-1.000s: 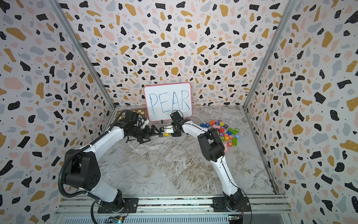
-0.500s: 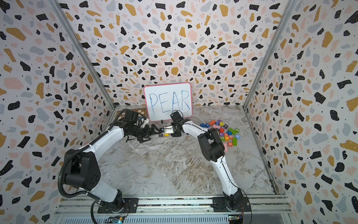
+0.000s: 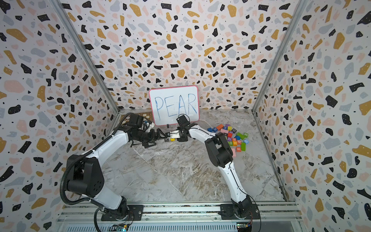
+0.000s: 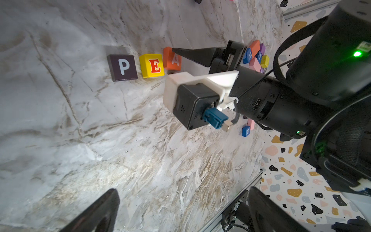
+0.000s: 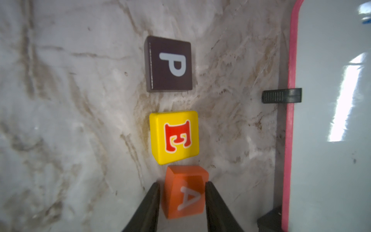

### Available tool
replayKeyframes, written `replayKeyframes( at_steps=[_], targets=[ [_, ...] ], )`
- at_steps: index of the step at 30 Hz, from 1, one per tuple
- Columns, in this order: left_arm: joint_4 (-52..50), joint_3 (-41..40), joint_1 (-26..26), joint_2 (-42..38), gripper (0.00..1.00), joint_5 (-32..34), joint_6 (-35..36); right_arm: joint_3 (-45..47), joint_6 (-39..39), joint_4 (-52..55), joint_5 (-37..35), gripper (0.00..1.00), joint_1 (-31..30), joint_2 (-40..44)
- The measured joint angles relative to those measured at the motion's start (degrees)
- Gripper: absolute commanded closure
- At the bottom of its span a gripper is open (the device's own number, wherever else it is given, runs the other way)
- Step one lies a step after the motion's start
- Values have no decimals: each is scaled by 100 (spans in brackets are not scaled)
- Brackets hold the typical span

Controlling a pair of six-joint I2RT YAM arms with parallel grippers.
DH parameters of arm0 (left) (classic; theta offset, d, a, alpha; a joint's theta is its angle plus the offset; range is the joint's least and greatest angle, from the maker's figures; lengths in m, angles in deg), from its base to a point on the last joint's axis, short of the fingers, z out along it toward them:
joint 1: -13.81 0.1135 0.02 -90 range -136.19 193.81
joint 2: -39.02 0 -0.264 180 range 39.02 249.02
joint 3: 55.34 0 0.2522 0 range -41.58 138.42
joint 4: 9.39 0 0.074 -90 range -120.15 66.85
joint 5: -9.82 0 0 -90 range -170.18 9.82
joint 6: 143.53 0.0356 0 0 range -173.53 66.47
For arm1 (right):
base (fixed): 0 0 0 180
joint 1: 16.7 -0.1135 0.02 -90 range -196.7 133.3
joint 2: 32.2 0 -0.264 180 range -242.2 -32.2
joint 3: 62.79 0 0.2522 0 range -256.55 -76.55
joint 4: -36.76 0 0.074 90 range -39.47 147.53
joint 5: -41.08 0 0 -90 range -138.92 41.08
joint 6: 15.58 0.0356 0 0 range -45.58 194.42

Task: Spell the uppercase word “pear” with letter blocks
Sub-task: Place the letter block at the center of the board.

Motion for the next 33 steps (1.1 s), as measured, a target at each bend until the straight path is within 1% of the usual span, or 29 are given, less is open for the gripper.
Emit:
replayKeyframes(
  at_steps=[9,13,21,25,28,33],
  targets=[
    [0,2,0,0,1,0,-2,0,-2,4,11,60,0,7],
    [0,4,0,0,1,0,-2,15,2,111,142,60,0,57],
    [2,4,0,0,1,0,-4,63,289,164,601,63,109,614],
    [2,4,0,0,1,-2,-4,-28,498,-13,420,66,184,667],
    [2,4,0,0,1,0,-4,-286,629,-17,155,69,216,437],
    [0,4,0,-2,1,0,-2,-608,809,-24,-181,69,256,-20]
  ],
)
